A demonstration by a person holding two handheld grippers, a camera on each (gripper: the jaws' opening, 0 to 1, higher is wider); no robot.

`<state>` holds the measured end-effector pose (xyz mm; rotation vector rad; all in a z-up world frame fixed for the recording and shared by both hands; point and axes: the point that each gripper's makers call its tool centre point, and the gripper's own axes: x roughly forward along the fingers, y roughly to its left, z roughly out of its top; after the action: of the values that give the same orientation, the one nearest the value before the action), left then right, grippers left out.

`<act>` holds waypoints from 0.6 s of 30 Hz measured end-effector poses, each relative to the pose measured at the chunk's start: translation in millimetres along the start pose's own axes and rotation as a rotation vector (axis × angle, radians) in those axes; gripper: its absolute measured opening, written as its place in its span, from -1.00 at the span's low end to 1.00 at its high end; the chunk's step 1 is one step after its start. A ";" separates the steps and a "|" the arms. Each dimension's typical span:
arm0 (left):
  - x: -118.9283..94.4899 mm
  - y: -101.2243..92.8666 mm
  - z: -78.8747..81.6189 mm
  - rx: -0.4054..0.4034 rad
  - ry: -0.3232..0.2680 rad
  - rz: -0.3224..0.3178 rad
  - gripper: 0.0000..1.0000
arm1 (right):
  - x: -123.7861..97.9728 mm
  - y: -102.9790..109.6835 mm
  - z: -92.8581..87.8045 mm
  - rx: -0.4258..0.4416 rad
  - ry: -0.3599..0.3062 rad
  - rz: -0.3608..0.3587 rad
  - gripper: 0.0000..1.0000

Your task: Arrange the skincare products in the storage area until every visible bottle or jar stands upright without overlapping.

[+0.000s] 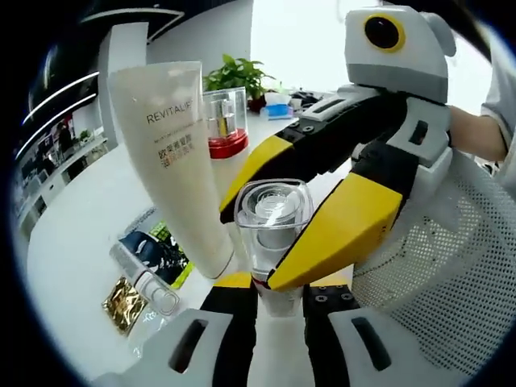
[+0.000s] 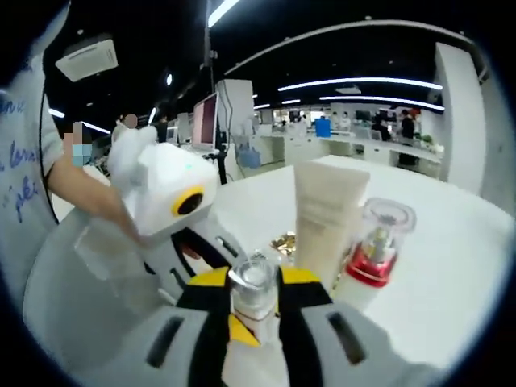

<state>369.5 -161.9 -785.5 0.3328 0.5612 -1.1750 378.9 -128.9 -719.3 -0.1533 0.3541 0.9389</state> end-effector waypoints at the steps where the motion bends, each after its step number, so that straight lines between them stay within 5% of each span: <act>1: 0.9 0.0 -0.5 -0.002 0.000 -0.001 -0.66 | 0.2 0.0 -0.8 -0.009 0.002 0.004 -0.57; 18: 6.4 -2.3 -3.1 0.017 0.002 -0.014 -0.64 | -1.2 1.5 -7.5 -0.101 -0.011 0.053 -0.55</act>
<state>368.3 -166.1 -791.6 0.3455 0.5567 -1.1940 375.3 -131.0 -725.8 -0.2324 0.3020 1.0107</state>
